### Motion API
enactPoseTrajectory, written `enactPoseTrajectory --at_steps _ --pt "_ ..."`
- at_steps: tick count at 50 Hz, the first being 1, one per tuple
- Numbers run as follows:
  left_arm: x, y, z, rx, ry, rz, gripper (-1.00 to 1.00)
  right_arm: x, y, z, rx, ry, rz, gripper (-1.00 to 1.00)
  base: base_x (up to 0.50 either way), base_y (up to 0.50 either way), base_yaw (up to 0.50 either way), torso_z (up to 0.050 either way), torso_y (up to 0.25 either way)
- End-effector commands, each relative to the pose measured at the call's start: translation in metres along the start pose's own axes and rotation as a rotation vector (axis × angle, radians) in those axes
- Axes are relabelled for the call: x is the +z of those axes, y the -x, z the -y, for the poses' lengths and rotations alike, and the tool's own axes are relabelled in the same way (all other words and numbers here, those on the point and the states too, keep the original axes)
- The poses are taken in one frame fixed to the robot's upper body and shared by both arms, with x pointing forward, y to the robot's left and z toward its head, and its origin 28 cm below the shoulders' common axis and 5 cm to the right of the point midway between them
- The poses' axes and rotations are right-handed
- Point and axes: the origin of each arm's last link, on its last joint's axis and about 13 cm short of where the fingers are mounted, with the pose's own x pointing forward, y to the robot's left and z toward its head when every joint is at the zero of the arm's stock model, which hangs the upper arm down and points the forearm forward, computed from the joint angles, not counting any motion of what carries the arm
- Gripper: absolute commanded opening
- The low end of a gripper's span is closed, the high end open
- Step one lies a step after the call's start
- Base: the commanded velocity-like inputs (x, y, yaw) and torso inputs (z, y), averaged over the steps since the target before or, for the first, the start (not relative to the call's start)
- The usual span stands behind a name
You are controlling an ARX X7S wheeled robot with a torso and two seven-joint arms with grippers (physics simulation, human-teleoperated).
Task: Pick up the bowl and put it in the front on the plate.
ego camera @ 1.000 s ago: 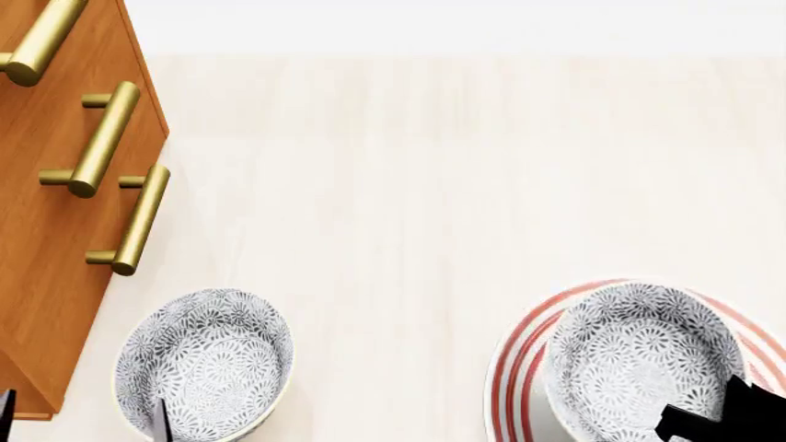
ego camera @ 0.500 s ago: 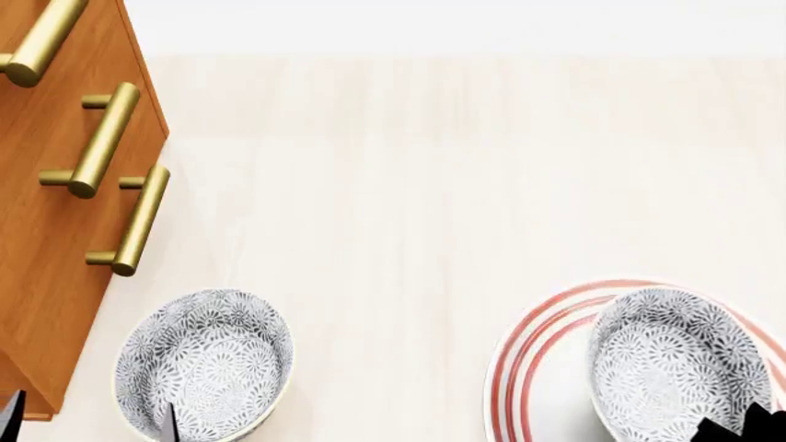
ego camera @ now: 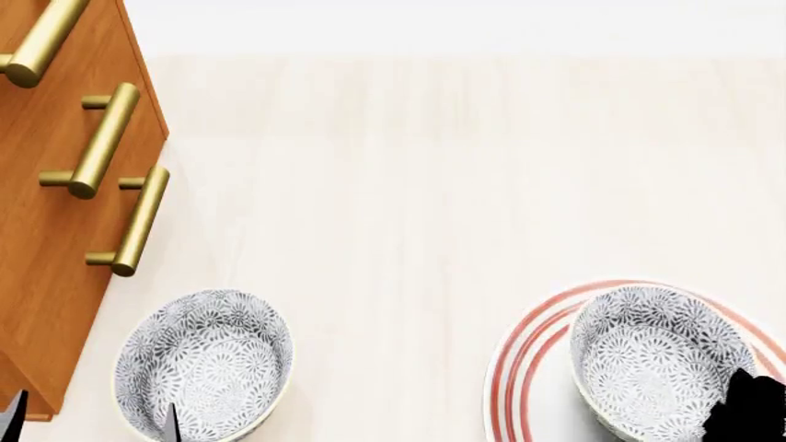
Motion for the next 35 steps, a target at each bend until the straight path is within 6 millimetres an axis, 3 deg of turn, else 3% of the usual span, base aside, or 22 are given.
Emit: enactPoseTrajectory --at_steps 1,6,17,21,27,30,35 --pt "0.001 -0.001 0.0 0.002 -0.002 0.004 1.0 0.043 0.015 -0.018 0.057 0.036 0.157 1.0 0.0 0.0 0.0 0.0 0.0" --pt "0.002 -0.002 0.0 0.005 -0.003 0.008 1.0 0.068 0.028 -0.027 0.074 0.039 0.256 1.0 0.0 0.0 0.0 0.0 0.0" --pt "0.004 -0.003 -0.002 0.014 -0.011 0.025 1.0 0.089 0.041 -0.033 0.034 0.041 0.413 1.0 0.0 0.0 0.0 0.0 0.0" --pt "0.006 -0.005 -0.003 0.023 -0.012 0.038 1.0 0.084 0.04 -0.035 -0.015 0.085 0.504 1.0 0.0 0.0 0.0 0.0 0.0" --pt "0.008 -0.008 -0.006 0.04 -0.017 0.05 1.0 0.072 0.037 -0.036 -0.12 0.053 0.785 1.0 0.0 0.0 0.0 0.0 0.0" --pt "0.01 -0.01 -0.008 0.053 -0.021 0.057 1.0 0.05 0.034 -0.028 -0.304 0.038 0.963 1.0 0.0 0.0 0.0 0.0 0.0" --pt "0.01 -0.013 -0.011 0.071 -0.027 0.057 1.0 0.027 0.034 -0.02 -0.461 0.094 1.112 1.0 0.0 0.0 0.0 0.0 0.0"
